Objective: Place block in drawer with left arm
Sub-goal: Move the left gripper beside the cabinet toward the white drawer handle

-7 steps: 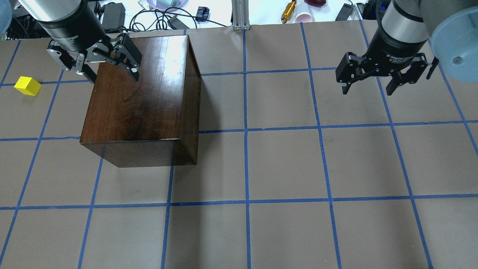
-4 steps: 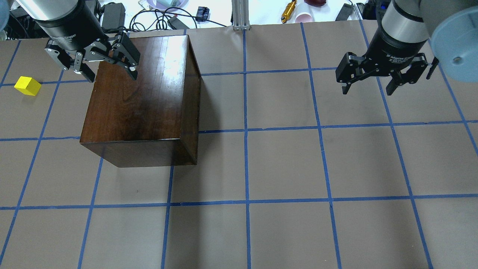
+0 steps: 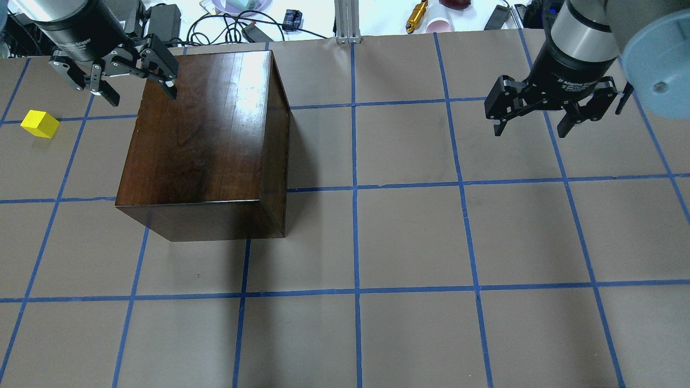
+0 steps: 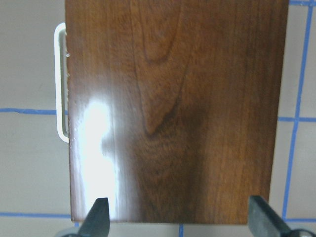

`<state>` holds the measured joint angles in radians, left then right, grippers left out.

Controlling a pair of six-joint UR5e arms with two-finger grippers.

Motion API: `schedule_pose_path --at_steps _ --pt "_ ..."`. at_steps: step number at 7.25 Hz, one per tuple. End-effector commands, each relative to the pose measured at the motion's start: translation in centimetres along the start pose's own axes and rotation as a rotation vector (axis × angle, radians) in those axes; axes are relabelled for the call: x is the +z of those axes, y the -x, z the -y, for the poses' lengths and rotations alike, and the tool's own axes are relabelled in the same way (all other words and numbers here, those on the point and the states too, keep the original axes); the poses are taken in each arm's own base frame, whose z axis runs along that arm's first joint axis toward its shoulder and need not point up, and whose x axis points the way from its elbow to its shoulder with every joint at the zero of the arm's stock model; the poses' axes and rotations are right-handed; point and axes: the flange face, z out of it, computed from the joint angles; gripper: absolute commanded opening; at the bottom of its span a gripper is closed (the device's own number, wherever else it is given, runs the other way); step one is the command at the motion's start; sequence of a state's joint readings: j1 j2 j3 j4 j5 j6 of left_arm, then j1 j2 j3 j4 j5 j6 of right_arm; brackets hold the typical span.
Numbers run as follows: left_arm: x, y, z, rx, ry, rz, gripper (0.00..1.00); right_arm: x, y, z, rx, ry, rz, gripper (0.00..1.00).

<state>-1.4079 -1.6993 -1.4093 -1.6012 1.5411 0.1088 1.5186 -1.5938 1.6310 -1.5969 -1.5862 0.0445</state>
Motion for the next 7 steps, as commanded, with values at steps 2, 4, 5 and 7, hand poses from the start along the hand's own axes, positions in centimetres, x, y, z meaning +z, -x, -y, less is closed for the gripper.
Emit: schedule_pose_path --at_steps 2,4,5,7 --pt "4.0 10.0 3.9 0.053 0.004 -0.015 1.0 0.0 0.0 0.0 0.0 0.0 0.0 1.0" --pt "5.9 14.7 5.8 0.075 -0.006 -0.014 1.0 0.0 0.0 0.0 0.0 0.0 -0.001 1.0" --pt "5.9 16.4 6.7 0.076 -0.022 -0.04 1.0 0.0 0.0 0.0 0.0 0.0 -0.001 1.0" --pt "7.6 20.4 7.0 0.108 -0.01 -0.069 1.0 0.0 0.0 0.0 0.0 0.0 0.0 1.0"
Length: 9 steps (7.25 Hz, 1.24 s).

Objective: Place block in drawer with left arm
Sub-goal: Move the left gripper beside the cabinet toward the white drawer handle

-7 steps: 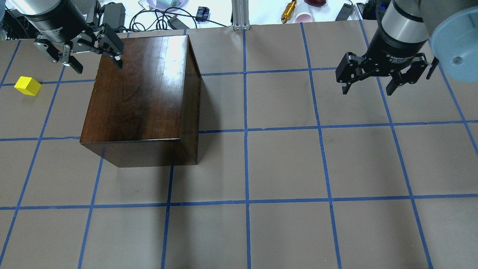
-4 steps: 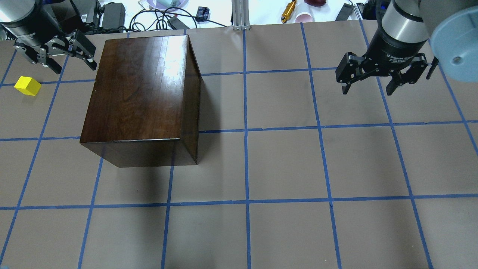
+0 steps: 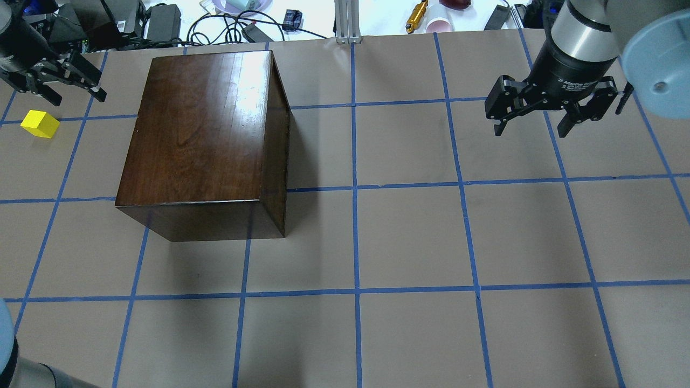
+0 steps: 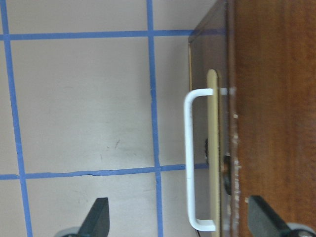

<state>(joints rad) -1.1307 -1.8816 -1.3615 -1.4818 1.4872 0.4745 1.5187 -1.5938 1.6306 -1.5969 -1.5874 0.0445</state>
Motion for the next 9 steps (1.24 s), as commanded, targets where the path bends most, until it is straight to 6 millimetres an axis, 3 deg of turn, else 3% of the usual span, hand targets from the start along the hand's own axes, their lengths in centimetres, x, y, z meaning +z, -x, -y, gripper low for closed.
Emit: schedule_pose_path --at_steps 1,3,6,8,9 --pt "1.9 3.3 0.1 0.005 -0.003 -0.069 1.0 0.0 0.0 0.0 0.0 0.0 0.001 1.0" --pt "4.0 4.8 0.3 -0.018 0.001 -0.131 1.0 0.0 0.0 0.0 0.0 0.0 0.001 1.0" --pt "7.7 5.5 0.6 -0.044 0.032 -0.232 1.0 0.0 0.0 0.0 0.0 0.0 0.001 1.0" --pt "10.6 5.2 -0.3 0.033 0.057 -0.287 1.0 0.0 0.0 0.0 0.0 0.0 0.001 1.0" --pt "11.1 4.7 -0.1 0.023 0.033 -0.334 1.0 0.0 0.0 0.0 0.0 0.0 0.001 1.0"
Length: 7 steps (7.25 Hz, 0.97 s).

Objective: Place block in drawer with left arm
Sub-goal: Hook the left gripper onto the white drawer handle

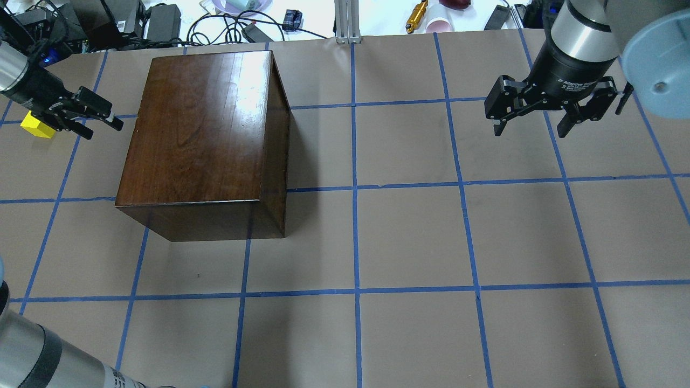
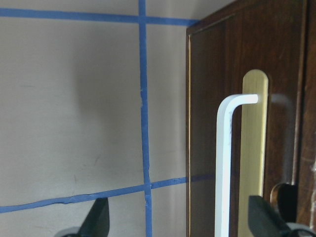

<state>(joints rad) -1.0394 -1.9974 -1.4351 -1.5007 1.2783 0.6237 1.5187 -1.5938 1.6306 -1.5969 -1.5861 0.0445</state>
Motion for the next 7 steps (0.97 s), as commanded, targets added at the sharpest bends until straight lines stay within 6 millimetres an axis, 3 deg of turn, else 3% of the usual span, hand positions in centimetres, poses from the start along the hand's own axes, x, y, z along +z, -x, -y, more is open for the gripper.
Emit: schedule_pose_path --at_steps 1,3,7 --pt "1.7 0.1 0.0 0.003 -0.006 -0.059 1.0 0.0 0.0 0.0 0.0 0.0 0.0 1.0" --pt "3.5 0.6 -0.2 -0.005 0.018 -0.073 1.0 0.0 0.0 0.0 0.0 0.0 0.0 1.0" --pt "5.1 1.5 0.2 -0.017 0.031 -0.084 1.0 0.0 0.0 0.0 0.0 0.0 0.0 1.0"
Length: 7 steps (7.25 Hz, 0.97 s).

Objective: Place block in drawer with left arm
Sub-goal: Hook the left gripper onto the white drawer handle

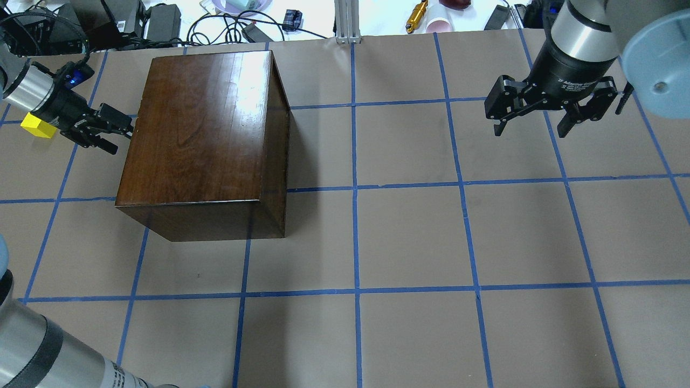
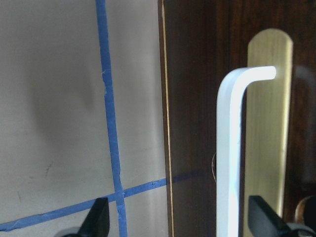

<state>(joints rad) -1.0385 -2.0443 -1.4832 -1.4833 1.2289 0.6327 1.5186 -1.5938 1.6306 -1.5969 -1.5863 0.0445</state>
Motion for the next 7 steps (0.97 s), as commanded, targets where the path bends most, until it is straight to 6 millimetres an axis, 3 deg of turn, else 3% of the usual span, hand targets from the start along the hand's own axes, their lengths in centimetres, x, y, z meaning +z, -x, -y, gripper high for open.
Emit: schedule_pose_path --at_steps 1,2,3,7 --pt "0.6 0.5 0.3 0.001 0.0 0.001 0.95 0.0 0.0 0.0 0.0 0.0 0.0 1.0" --pt "0.6 0.5 0.3 0.006 0.001 0.003 0.81 0.0 0.0 0.0 0.0 0.0 0.0 1.0" --pt "0.4 0.4 0.3 0.009 -0.001 0.007 0.78 0.0 0.0 0.0 0.0 0.0 0.0 1.0" --pt "-0.5 0.7 0.4 0.011 -0.007 0.04 0.78 0.0 0.0 0.0 0.0 0.0 -0.001 1.0"
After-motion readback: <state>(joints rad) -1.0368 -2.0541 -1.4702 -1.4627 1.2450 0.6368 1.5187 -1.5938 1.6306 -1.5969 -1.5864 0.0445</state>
